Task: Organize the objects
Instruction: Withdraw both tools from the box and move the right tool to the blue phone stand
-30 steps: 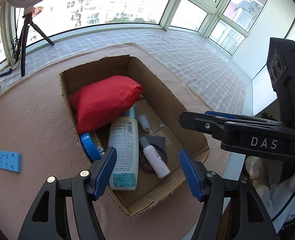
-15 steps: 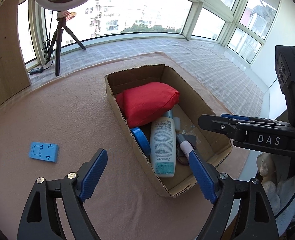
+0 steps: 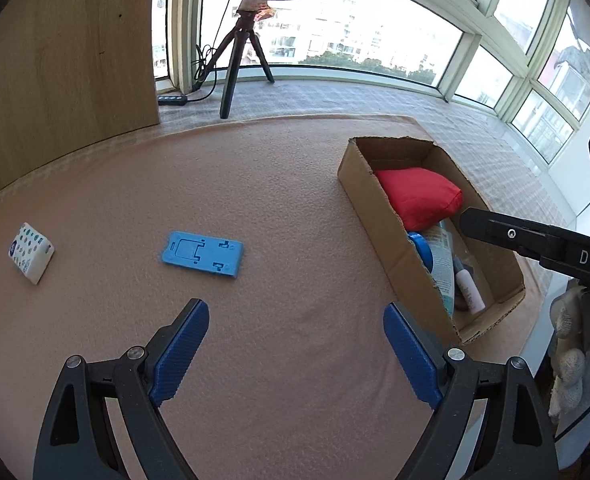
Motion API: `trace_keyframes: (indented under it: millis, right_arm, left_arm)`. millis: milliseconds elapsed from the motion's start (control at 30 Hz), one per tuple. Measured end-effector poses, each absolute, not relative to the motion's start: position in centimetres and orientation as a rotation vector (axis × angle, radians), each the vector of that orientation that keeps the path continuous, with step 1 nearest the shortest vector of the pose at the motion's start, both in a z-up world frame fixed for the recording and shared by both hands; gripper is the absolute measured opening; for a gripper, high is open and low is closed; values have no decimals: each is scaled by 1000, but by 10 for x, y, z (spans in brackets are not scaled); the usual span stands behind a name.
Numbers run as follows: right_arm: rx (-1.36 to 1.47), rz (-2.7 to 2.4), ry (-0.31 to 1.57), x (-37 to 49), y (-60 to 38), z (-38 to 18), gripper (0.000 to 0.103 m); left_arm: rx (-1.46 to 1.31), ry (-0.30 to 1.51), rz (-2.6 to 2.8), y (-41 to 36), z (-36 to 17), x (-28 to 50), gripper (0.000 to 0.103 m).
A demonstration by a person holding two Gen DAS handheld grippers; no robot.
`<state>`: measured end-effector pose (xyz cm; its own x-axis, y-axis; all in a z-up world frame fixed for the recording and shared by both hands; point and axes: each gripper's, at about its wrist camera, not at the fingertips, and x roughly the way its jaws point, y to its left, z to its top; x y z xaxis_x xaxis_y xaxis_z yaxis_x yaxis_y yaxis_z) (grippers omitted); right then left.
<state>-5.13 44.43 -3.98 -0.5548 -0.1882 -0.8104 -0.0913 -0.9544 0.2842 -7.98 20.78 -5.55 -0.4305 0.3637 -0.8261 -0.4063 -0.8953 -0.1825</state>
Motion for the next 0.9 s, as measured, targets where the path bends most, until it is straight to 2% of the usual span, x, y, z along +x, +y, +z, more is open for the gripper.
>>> trace_keyframes:
  millis: [433,633,900]
  right_arm:
    - [1474,-2444,-339,-103,348,-56,61]
    - [1538,-2320,-283,-139,302,-74,61]
    - [1622,-2229,-351,-181,270,-112,61]
  left_arm:
    - [-1482,-127,2516,58,-77,-89,91]
    - [-1515,-185,2555,19,-86,-84,91]
    - [-1536,-257,2566,-5,-92,-77,91]
